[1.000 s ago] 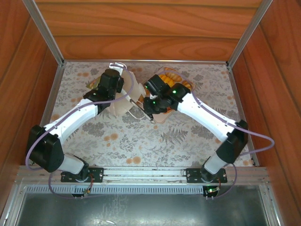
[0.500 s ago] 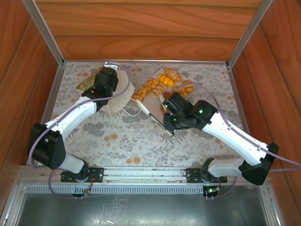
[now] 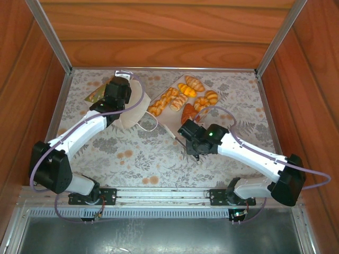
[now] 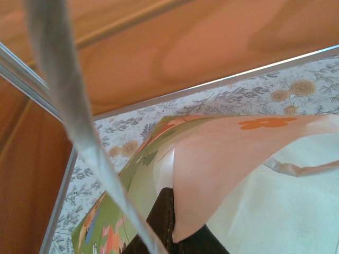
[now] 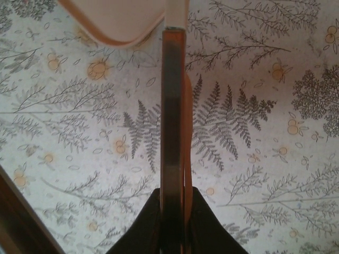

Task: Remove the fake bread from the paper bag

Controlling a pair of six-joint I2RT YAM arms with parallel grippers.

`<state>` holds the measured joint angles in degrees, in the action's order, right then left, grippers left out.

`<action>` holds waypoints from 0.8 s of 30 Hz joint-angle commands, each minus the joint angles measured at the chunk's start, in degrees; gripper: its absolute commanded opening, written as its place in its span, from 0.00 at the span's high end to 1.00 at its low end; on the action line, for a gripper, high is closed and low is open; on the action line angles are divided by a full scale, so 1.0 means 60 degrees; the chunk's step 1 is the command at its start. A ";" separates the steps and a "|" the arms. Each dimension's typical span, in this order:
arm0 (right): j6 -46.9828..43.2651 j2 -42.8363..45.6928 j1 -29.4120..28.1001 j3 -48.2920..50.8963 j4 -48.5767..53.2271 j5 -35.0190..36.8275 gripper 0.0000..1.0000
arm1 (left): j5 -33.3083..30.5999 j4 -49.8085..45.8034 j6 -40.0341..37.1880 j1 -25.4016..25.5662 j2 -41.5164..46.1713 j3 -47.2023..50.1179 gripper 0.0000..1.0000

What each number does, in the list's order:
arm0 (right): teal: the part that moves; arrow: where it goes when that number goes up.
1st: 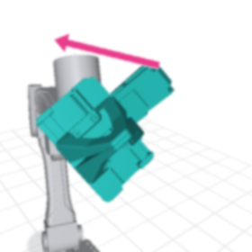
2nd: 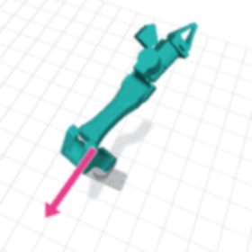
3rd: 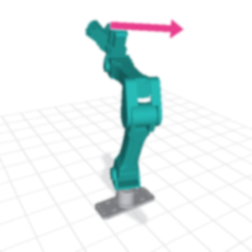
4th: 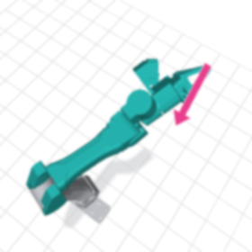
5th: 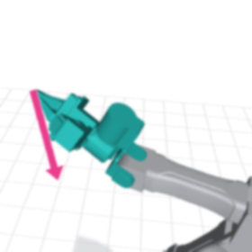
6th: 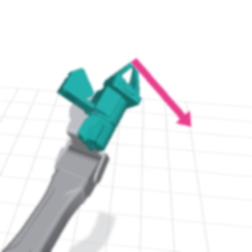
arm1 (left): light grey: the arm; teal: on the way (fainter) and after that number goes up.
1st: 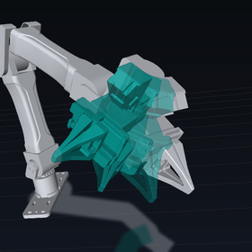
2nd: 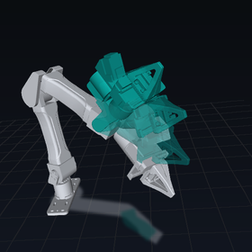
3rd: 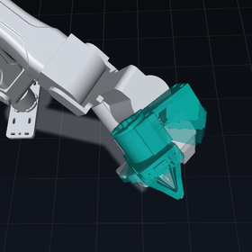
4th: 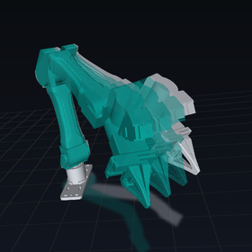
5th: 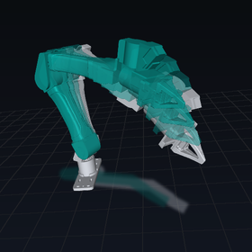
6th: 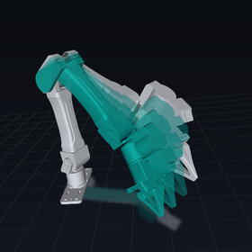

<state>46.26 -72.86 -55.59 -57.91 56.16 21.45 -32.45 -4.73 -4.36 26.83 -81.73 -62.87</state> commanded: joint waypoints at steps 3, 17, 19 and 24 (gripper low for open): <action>0.0196 -0.0289 0.0128 0.0646 -0.1310 0.0775 0.96 | 0.0425 0.0247 0.0446 -0.0063 0.0249 0.0080 1.00; -0.1102 -0.0636 0.1446 0.2649 -0.4816 -0.0699 0.93 | 0.0806 0.0280 0.0635 -0.0058 0.0187 0.0150 1.00; -0.1117 -0.0763 0.1579 0.2684 -0.4951 -0.0795 0.92 | 0.0848 0.0285 0.0701 -0.0058 0.0176 0.0148 1.00; -0.1117 -0.1155 0.1848 0.2880 -0.5179 -0.0888 0.88 | 0.1015 0.0292 0.0785 -0.0048 0.0069 0.0151 1.00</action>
<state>40.40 -78.89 -45.47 -41.56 28.16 17.17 -27.66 -4.27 -1.15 26.85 -81.67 -62.28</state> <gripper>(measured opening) 0.135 0.049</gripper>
